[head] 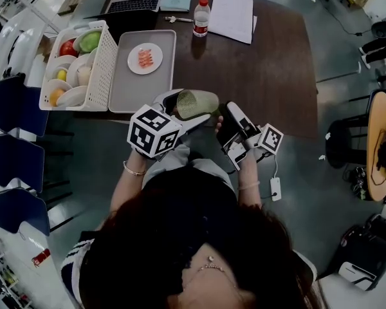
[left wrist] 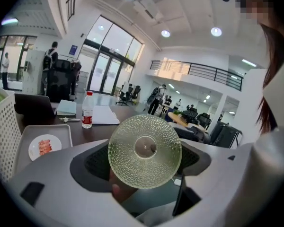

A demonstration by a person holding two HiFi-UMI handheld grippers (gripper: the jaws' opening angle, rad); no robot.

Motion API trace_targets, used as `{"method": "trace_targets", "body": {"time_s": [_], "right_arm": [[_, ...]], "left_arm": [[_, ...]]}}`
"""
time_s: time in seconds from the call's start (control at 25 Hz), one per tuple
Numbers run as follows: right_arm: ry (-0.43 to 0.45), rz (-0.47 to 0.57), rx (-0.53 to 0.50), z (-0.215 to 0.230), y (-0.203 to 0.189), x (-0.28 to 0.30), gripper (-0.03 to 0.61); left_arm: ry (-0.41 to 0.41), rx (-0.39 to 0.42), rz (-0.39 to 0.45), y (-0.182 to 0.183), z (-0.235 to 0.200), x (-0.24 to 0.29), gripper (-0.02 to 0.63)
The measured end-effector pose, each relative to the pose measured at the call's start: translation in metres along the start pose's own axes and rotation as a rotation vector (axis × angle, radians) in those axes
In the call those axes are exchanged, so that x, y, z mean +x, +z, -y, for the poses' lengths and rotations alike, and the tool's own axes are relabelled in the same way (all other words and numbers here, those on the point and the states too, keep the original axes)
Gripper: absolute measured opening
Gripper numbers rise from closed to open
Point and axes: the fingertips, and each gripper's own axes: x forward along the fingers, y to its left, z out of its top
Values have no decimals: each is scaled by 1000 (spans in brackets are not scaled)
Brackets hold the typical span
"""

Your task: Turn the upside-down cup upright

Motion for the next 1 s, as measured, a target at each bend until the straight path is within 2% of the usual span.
{"method": "trace_targets", "body": {"time_s": [0.32, 0.48, 0.56, 1.0], "right_arm": [[-80, -6, -126, 3, 3, -2, 298], [-129, 2, -177, 5, 7, -4, 298], [-138, 7, -182, 6, 9, -7, 298], [-158, 25, -180, 10, 13, -20, 296]], "left_arm": [[67, 92, -144, -23, -14, 21, 405], [123, 208, -230, -35, -24, 31, 405], [140, 263, -277, -43, -28, 37, 405], [134, 392, -452, -80, -35, 65, 405]]}}
